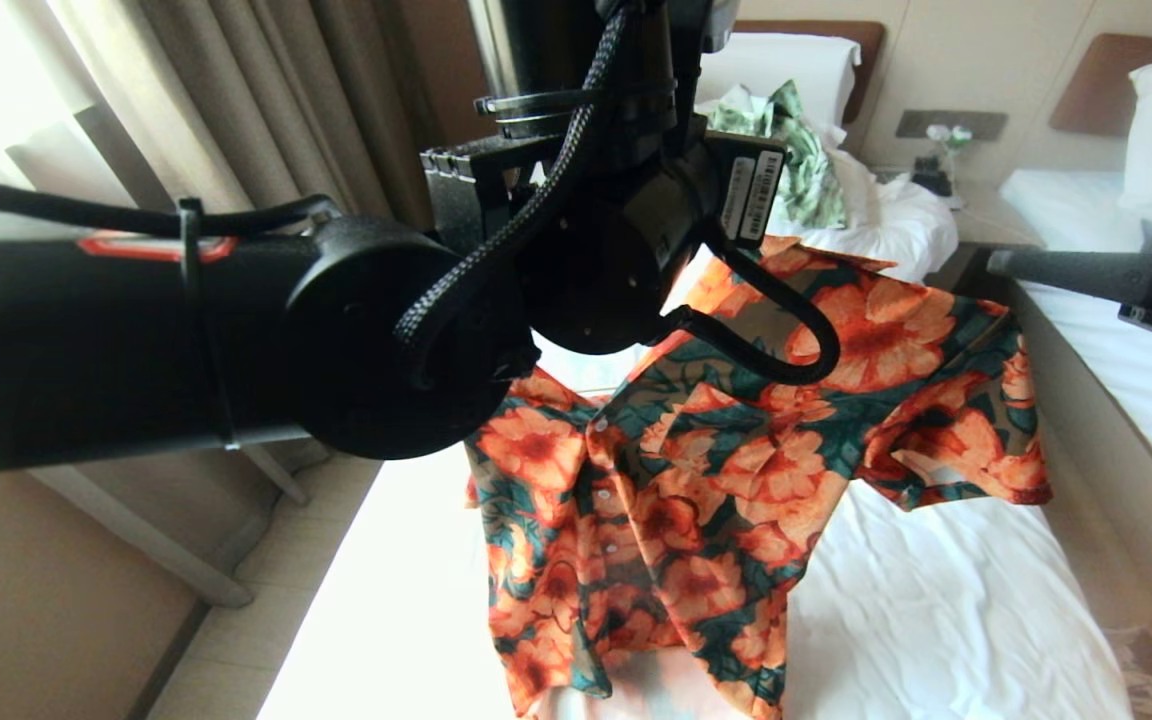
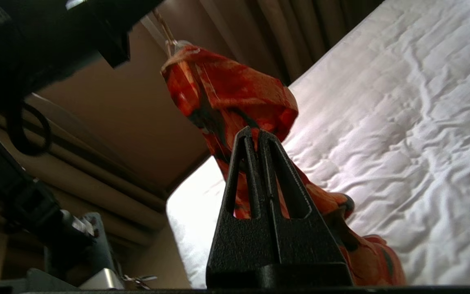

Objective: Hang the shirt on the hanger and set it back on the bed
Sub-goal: Take the clothes hanger out of the clothes

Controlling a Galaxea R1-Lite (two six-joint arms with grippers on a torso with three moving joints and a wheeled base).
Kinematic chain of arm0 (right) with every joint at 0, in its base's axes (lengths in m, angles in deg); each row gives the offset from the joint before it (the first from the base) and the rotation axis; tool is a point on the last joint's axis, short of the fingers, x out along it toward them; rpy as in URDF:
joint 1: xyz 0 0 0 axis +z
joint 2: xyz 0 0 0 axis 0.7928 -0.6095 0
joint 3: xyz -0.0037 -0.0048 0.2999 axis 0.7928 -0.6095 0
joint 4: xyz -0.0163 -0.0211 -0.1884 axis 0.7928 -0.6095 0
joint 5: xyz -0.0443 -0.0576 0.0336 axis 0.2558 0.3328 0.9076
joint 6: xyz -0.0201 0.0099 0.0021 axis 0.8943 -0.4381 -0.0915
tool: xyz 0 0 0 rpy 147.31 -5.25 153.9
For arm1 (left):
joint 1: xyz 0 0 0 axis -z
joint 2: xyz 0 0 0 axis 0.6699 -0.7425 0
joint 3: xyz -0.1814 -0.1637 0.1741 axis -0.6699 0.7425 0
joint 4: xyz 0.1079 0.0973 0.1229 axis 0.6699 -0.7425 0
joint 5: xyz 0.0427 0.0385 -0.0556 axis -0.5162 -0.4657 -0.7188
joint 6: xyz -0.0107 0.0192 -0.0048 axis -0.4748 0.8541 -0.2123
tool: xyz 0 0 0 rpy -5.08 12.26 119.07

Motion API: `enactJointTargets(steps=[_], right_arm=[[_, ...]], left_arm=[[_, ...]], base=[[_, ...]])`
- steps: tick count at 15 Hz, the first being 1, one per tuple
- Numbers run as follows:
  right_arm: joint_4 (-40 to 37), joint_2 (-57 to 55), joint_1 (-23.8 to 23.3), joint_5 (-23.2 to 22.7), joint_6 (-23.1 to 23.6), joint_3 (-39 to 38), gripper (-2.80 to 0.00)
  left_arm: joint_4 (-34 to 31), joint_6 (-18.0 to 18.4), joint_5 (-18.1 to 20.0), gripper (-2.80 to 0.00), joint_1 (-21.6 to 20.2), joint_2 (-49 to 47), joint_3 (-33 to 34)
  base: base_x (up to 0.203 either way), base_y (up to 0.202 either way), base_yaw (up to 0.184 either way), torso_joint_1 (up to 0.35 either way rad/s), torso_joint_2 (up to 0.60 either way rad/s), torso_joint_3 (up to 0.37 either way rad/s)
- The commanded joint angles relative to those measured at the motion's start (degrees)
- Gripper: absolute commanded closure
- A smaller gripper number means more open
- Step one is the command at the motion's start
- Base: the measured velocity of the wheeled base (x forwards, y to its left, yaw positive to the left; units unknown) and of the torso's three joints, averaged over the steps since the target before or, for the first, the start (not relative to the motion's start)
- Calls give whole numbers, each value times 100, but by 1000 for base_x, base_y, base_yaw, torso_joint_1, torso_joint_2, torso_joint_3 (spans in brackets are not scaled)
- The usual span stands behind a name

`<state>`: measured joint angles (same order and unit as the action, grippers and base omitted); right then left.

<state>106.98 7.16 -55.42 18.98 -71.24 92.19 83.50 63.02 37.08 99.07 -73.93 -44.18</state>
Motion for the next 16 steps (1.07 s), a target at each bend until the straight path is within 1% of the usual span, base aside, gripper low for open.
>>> enactJointTargets(steps=[1, 2, 3, 4, 5, 7, 8, 9, 10, 11, 13, 14, 16], right_arm=[[-209, 83, -18, 14, -716, 415, 0], [-653, 62, -92, 23, -760, 668, 0], [-1318, 43, -222, 23, -771, 1011, 0], [-2000, 32, -368, 16, -641, 1230, -38], [-2669, 28, -497, 18, -259, 1361, -280], [-3936, -43, -729, 47, 401, 1912, -280], [-4574, -111, -823, 81, 865, 2171, -280], [-4998, -165, -870, 188, 1409, 2280, -280], [-5262, -236, -891, 413, 1993, 2305, -280], [-5424, -336, -905, 566, 2524, 2286, -280], [-5506, -555, -932, 655, 3683, 2073, -280], [-5413, -718, -919, 682, 4047, 1969, -280], [-4668, -949, -908, 690, 4106, 1932, -280]], left_arm=[[-2, 8, -20, 0, -46, 7, -71], [-2, 1, -20, 0, -83, 3, -65], [-2, -1, -20, 0, -115, -1, -62], [-2, -1, -27, 0, -164, -1, -70], [-2, -1, -63, 0, -172, -1, -78], [-2, 0, -68, 0, -248, -1, -93], [1, -1, -56, 0, -268, -30, -157], [6, -1, -55, 0, -270, -52, -208], [-1, -1, -47, 0, -295, -79, -255], [-2, -1, -46, 0, -325, -129, -348], [6, -9, -37, 0, -360, -177, -406], [12, -9, -37, 0, -409, -185, -412], [15, -27, -29, 0, -419, -186, -413]], base=[[0, 0, 0, 0, 0, 0], [0, 0, 0, 0, 0, 0], [0, 0, 0, 0, 0, 0], [0, 0, 0, 0, 0, 0], [0, 0, 0, 0, 0, 0], [0, 0, 0, 0, 0, 0], [0, 0, 0, 0, 0, 0], [0, 0, 0, 0, 0, 0], [0, 0, 0, 0, 0, 0], [0, 0, 0, 0, 0, 0], [0, 0, 0, 0, 0, 0], [0, 0, 0, 0, 0, 0], [0, 0, 0, 0, 0, 0]])
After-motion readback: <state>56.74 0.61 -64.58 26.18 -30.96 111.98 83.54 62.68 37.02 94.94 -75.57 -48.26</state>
